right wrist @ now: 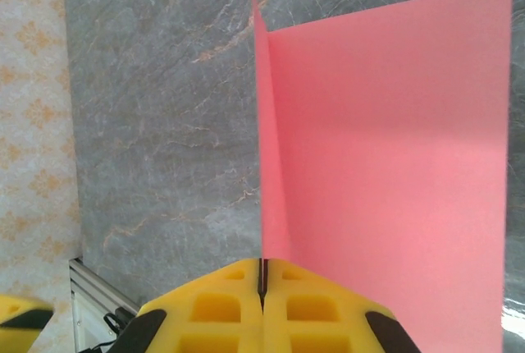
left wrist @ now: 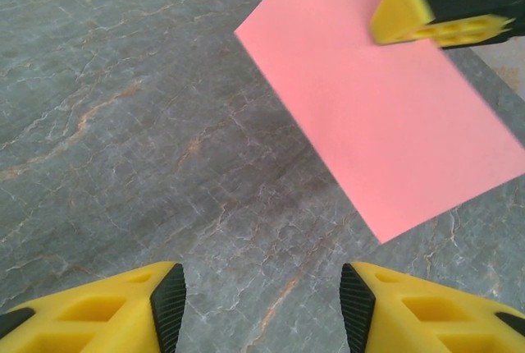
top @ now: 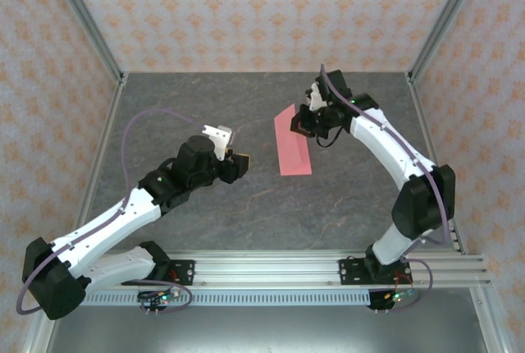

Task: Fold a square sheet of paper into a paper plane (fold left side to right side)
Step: Fold the triangle a second time at the center of the table.

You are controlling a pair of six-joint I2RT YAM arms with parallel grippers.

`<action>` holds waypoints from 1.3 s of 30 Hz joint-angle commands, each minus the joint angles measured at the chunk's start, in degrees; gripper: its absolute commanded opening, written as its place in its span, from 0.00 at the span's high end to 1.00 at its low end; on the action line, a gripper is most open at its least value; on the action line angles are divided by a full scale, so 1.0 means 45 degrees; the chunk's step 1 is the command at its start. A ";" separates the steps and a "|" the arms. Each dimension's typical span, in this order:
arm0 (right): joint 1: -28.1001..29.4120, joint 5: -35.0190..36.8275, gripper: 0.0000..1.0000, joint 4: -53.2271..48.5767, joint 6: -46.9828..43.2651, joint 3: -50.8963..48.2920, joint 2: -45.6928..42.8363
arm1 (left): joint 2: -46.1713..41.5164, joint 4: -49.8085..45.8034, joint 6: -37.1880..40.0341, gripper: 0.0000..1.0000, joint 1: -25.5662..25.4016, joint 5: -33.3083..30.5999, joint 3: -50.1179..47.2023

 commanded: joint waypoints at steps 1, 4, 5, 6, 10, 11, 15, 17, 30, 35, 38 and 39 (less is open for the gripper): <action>0.0478 0.0652 1.00 0.0831 0.0370 0.0134 0.1072 | -0.0193 -0.0283 0.0451 0.43 0.0041 -0.0479 0.0295; 0.0702 0.1132 1.00 0.1277 0.0376 0.0258 0.2019 | -0.0172 -0.0292 0.0519 0.43 0.0041 -0.0585 0.0135; 0.0759 0.1049 1.00 0.1618 0.0477 0.0220 0.2341 | -0.0153 -0.0292 0.0534 0.43 0.0041 -0.0589 0.0098; 0.0794 0.1038 1.00 0.1796 0.0581 0.0218 0.2587 | -0.0124 -0.0273 0.0559 0.43 0.0039 -0.0574 0.0037; 0.0909 0.1159 1.00 0.2623 0.1261 -0.0056 0.3193 | 0.0096 -0.0423 0.0761 0.43 0.0032 -0.0501 0.0001; 0.0909 0.1155 1.00 0.2941 0.1473 -0.0225 0.3224 | 0.0157 -0.0460 0.0795 0.43 0.0041 -0.0525 -0.0011; 0.0909 0.1279 0.88 0.2976 0.1542 -0.0317 0.3447 | 0.0350 -0.0433 0.0850 0.43 0.0041 -0.0385 -0.0006; 0.0909 0.1293 0.77 0.3012 0.1502 -0.0403 0.3577 | 0.0412 -0.0344 0.0850 0.43 0.0041 -0.0180 -0.0004; 0.0285 0.0486 0.61 0.3098 0.1441 0.0356 0.4667 | 0.1832 0.0460 0.1561 0.39 -0.0637 0.1037 0.0293; 0.0081 0.0395 0.61 0.3049 0.1517 0.0506 0.4738 | 0.3319 0.0331 0.2156 0.37 -0.1751 0.0494 0.1168; 0.0010 0.0321 0.62 0.2829 0.1518 0.0730 0.4767 | 0.4538 0.0108 0.2609 0.36 -0.2371 0.0041 0.1937; 0.0000 0.0281 0.62 0.2751 0.1496 0.0828 0.4792 | 0.4904 0.0006 0.2756 0.36 -0.2566 -0.0077 0.2201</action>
